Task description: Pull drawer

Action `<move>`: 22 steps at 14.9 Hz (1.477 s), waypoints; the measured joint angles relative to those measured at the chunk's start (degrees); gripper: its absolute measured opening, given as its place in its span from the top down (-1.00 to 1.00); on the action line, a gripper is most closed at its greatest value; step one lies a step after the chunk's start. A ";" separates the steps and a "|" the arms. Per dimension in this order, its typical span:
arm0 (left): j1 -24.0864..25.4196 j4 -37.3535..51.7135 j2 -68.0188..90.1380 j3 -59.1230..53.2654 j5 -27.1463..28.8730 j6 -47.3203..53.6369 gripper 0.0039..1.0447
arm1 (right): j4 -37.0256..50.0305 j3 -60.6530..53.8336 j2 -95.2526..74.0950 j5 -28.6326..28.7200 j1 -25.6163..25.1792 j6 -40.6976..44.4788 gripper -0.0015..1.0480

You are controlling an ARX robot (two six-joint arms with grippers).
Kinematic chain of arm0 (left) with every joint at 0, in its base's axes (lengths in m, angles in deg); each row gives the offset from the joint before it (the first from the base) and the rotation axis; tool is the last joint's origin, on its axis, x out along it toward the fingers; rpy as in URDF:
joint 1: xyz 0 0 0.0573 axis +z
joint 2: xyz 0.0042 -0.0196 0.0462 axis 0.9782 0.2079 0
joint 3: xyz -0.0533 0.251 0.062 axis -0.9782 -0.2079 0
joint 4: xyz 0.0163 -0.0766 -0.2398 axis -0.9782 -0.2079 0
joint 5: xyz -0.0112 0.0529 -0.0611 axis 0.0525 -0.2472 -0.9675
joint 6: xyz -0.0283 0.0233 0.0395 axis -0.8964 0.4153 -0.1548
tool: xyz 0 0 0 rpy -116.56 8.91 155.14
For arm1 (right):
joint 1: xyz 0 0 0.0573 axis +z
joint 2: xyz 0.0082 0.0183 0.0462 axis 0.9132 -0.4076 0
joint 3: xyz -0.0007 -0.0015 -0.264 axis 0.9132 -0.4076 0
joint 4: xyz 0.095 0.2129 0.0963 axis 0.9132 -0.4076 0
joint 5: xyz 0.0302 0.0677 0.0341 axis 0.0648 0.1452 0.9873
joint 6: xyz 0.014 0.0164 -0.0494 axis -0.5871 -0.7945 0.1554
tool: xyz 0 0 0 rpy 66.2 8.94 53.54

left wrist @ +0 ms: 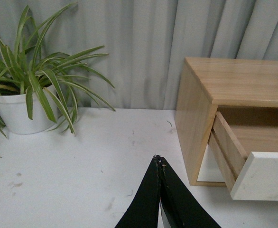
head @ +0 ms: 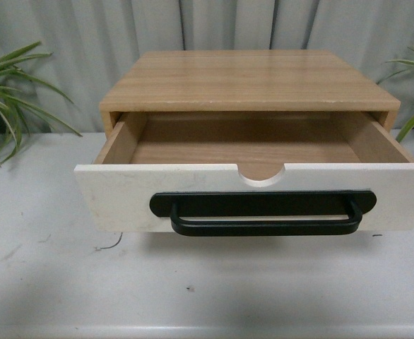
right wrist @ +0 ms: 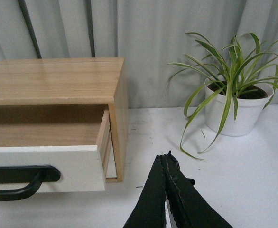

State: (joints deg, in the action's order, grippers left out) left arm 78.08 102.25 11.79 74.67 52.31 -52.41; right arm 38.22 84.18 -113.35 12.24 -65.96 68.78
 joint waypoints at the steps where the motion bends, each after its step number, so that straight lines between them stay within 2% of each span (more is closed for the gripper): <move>1: 0.00 -1.18 -1.66 -0.39 -0.02 0.02 0.97 | -1.14 -0.33 1.42 0.00 0.00 0.00 0.96; 2: -0.04 1.29 -2.16 -1.99 -0.02 0.02 0.97 | -2.01 -0.76 2.91 0.00 0.00 0.00 0.96; 4: -0.04 -2.43 -4.83 -2.03 -0.07 0.02 0.97 | -0.85 -2.49 4.74 0.00 0.00 -0.02 0.96; 12: -0.04 -12.31 -15.08 -2.03 -0.04 0.02 0.97 | -10.80 -2.49 14.03 0.00 0.00 -0.02 0.96; 13: -0.04 -13.33 -15.93 -2.03 -0.07 0.02 0.97 | -17.75 -2.45 18.38 0.04 0.00 0.00 0.96; 14: -0.04 -22.34 -21.88 -2.01 -0.24 0.02 0.97 | -20.20 -2.45 23.52 0.02 0.00 -0.02 0.96; 22: -0.04 -22.77 -24.87 -2.01 -0.04 0.04 0.97 | -20.59 -2.45 23.50 -0.02 0.00 -0.04 0.96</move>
State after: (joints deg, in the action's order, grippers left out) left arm 78.03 79.48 -13.08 72.66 52.27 -52.37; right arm 17.63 81.73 -89.85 12.22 -65.96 68.74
